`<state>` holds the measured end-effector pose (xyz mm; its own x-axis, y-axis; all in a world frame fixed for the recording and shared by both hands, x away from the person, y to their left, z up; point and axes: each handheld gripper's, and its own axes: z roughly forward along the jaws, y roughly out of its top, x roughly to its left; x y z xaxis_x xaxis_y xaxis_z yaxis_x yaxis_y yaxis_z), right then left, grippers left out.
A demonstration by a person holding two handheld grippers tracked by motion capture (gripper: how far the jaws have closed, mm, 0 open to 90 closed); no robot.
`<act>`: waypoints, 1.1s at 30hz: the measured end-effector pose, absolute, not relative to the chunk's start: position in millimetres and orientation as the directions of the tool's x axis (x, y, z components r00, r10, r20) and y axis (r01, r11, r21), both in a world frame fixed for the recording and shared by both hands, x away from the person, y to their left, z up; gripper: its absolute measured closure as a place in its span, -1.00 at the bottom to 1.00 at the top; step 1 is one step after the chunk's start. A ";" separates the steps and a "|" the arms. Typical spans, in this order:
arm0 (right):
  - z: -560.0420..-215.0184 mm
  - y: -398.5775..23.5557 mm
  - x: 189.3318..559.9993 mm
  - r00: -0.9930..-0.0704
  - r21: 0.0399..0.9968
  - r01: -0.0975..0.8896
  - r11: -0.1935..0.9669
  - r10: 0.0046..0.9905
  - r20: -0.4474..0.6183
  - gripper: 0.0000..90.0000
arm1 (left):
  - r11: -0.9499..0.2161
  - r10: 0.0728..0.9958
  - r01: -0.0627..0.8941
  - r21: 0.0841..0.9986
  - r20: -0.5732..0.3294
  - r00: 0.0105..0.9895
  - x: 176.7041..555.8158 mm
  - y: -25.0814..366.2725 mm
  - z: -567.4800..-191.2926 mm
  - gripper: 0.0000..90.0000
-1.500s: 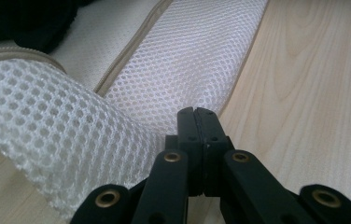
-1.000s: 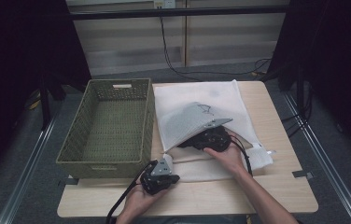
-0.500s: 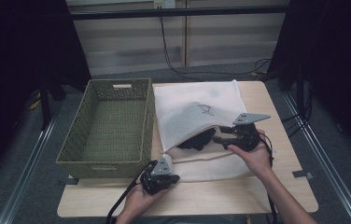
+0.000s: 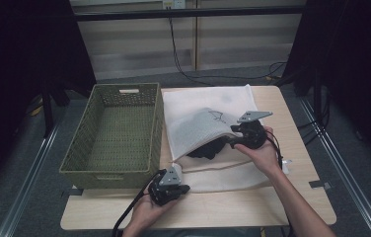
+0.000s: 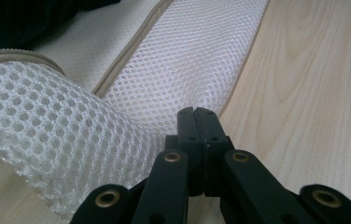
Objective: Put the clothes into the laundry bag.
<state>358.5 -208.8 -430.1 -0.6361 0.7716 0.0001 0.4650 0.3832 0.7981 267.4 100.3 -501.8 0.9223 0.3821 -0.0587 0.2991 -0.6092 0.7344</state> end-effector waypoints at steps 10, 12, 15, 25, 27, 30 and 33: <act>-424.4 -179.2 360.1 -0.707 0.814 0.407 0.414 0.708 -0.006 0.55 | -0.604 0.385 0.303 0.737 -0.063 0.921 267.3 100.3 -502.2 1.00; -426.7 -176.8 358.8 -0.732 0.813 0.401 0.422 0.682 0.007 0.79 | -0.600 0.383 0.302 0.740 -0.066 0.922 267.7 100.5 -502.5 1.00; -431.7 -173.0 354.8 -0.773 0.803 0.397 0.445 0.634 0.031 0.92 | -0.599 0.384 0.304 0.741 -0.067 0.921 267.4 100.4 -502.5 1.00; -459.4 -160.1 336.7 -0.837 0.731 0.425 0.533 0.539 0.094 0.94 | -0.602 0.384 0.303 0.738 -0.065 0.921 267.9 100.6 -502.4 1.00; -465.0 -158.5 334.1 -0.847 0.716 0.432 0.549 0.519 0.113 0.94 | -0.600 0.385 0.303 0.740 -0.065 0.921 267.8 100.4 -502.6 1.00; -475.7 -154.2 332.5 -0.853 0.686 0.454 0.569 0.501 0.148 0.94 | -0.601 0.384 0.303 0.739 -0.065 0.921 268.0 100.5 -502.5 1.00; -484.5 -151.9 336.7 -0.851 0.671 0.472 0.572 0.495 0.176 0.94 | -0.604 0.381 0.302 0.737 -0.066 0.922 268.3 100.7 -502.4 1.00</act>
